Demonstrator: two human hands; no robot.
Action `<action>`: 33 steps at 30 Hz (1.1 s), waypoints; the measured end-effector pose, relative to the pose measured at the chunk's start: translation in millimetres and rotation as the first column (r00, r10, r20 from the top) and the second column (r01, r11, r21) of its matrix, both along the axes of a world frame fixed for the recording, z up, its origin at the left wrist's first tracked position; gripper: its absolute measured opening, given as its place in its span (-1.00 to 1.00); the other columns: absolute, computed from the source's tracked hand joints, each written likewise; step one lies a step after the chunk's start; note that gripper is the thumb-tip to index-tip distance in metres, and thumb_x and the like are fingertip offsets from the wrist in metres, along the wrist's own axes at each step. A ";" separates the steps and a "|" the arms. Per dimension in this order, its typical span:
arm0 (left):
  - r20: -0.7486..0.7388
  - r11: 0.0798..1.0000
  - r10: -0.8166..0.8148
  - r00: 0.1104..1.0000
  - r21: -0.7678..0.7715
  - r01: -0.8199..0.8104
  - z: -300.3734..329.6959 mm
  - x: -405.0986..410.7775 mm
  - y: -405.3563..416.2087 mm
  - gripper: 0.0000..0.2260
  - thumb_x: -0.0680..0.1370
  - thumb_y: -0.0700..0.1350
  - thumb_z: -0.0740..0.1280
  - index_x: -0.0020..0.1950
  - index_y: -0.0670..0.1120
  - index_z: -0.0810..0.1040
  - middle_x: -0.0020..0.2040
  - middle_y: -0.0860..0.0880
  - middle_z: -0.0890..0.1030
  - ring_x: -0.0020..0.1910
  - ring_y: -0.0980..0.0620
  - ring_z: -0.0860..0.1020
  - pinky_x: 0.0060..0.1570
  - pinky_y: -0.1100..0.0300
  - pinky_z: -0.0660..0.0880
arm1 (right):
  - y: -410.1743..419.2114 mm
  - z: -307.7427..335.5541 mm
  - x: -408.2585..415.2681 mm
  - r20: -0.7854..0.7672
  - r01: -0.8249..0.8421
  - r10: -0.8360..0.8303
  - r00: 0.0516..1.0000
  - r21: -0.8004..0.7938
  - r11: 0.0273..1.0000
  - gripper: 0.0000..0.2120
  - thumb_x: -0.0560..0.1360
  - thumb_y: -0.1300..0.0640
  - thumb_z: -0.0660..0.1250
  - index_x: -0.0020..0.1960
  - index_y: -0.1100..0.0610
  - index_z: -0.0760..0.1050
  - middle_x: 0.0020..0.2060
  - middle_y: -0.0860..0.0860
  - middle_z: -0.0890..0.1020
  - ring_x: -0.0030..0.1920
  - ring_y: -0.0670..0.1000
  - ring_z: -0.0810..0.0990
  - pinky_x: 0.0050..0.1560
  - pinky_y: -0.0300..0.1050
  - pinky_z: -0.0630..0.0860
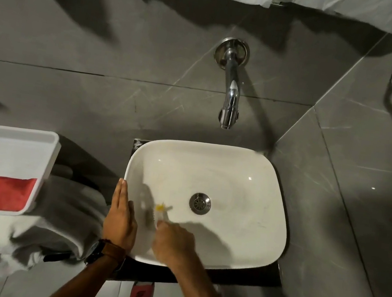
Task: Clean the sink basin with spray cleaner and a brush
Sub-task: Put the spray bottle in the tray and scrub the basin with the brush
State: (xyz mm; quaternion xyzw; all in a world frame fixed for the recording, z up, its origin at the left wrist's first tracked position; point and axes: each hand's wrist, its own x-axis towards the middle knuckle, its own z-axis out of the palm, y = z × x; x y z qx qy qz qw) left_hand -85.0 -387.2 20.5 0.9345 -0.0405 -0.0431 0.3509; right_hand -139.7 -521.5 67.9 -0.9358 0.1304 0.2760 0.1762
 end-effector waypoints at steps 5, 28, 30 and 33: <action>0.015 1.000 -0.006 1.000 -0.010 0.006 -2.5 1.2 1.8 -0.49 0.67 -0.16 0.09 0.61 -0.10 0.01 0.61 -0.06 0.08 0.30 -0.23 0.49 -0.02 -0.10 0.61 | -57.9 -18.1 31.1 0.134 0.142 -0.112 0.985 -0.235 0.962 -0.50 0.64 0.19 0.12 0.57 0.22 0.20 0.22 0.16 0.61 0.21 0.19 0.62 0.10 0.04 0.55; 0.053 1.000 0.005 0.999 -0.030 -0.004 -14.6 2.1 3.3 -0.47 0.66 -0.15 0.09 0.61 -0.07 0.01 0.61 -0.07 0.10 0.19 -0.20 0.55 -0.10 0.09 0.54 | -85.1 -24.5 18.2 0.149 0.216 -0.198 0.969 -0.113 0.970 -0.54 0.57 0.16 0.19 0.47 0.01 0.36 0.12 0.12 0.67 0.14 0.19 0.65 0.04 0.00 0.57; 0.042 0.999 0.001 0.999 -0.032 0.001 -14.2 2.0 3.5 -0.47 0.66 -0.14 0.09 0.61 -0.05 -0.01 0.62 -0.05 0.08 0.15 -0.18 0.57 -0.12 0.11 0.54 | -132.6 -17.1 -6.8 0.167 0.345 -0.305 0.938 -0.348 0.872 -0.56 0.61 0.12 0.15 0.49 0.07 0.33 0.19 0.08 0.64 0.17 0.14 0.63 0.06 -0.04 0.55; 0.037 1.000 -0.008 0.999 -0.025 0.008 -14.5 2.6 4.0 -0.47 0.66 -0.14 0.09 0.61 -0.05 -0.01 0.62 -0.04 0.07 0.18 -0.19 0.56 -0.09 0.05 0.58 | -153.6 -6.2 -34.3 0.055 0.385 -0.403 0.913 -0.441 0.811 -0.60 0.61 0.11 0.15 0.43 0.05 0.44 0.20 0.06 0.64 0.19 0.12 0.61 0.11 -0.03 0.52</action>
